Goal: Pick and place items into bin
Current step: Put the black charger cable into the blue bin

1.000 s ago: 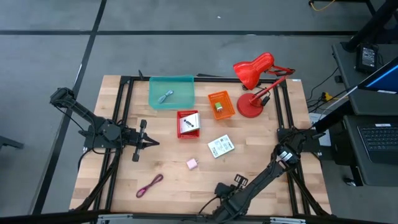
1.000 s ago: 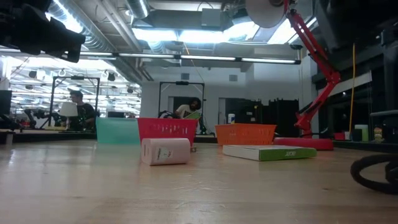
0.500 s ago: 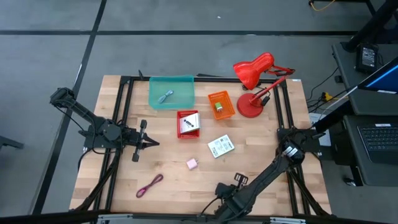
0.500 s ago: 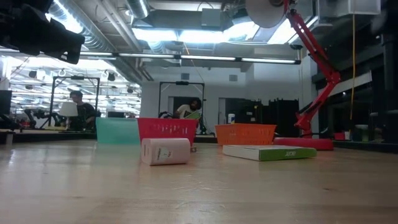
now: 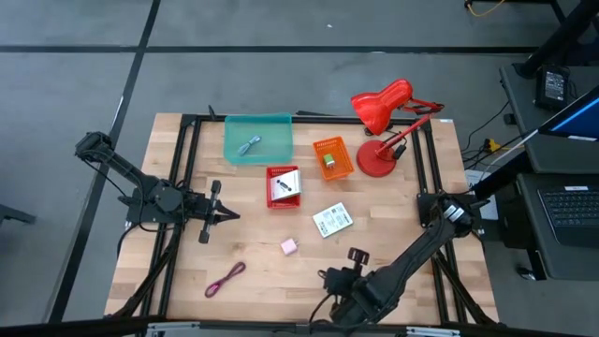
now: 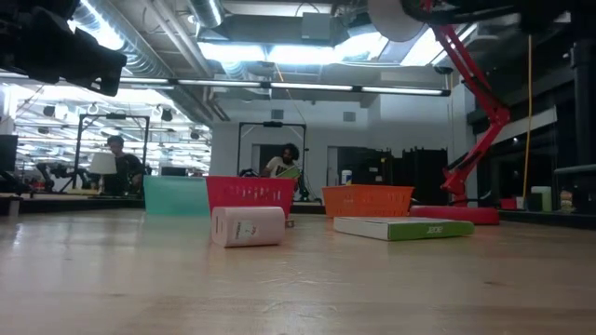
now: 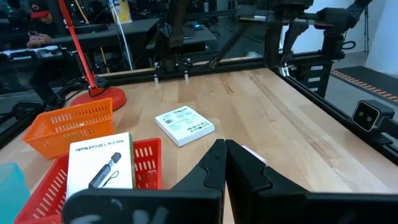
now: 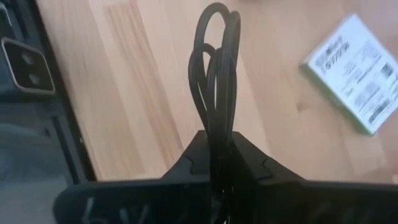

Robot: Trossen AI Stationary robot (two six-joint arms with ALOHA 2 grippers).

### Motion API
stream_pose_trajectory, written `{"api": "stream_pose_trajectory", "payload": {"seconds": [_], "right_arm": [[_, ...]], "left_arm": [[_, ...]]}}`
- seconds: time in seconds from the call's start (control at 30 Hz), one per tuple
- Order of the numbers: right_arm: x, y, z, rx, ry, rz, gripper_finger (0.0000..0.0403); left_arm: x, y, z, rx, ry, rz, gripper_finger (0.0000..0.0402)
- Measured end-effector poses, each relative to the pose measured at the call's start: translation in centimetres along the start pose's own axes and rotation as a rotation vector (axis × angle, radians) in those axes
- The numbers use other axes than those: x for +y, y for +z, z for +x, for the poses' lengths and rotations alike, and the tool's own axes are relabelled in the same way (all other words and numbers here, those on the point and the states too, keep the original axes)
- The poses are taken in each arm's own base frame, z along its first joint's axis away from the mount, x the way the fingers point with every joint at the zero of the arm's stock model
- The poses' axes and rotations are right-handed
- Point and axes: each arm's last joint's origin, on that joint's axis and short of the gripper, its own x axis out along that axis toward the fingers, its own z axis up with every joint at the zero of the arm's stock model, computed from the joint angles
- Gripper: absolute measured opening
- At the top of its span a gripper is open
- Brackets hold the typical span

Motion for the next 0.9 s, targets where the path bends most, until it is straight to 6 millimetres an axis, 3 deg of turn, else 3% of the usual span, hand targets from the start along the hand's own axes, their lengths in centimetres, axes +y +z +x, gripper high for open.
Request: {"api": "stream_pose_trajectory", "payload": {"seconds": [0.27,0.47,0.9], "right_arm": [[1.8,-0.2,2.7,-0.221,0.09,0.019,0.0015],[2.9,-2.5,5.8,-0.447,0.079,0.044,0.0015],[0.2,-4.5,6.9,-0.735,0.128,0.002,0.0015]], "left_arm": [[0.0,0.0,0.0,0.001,0.0,0.0,0.0002],[0.0,0.0,0.0,0.001,0.0,0.0,0.0002],[0.0,-0.1,0.0,0.008,-0.013,-0.003,0.0002]]}}
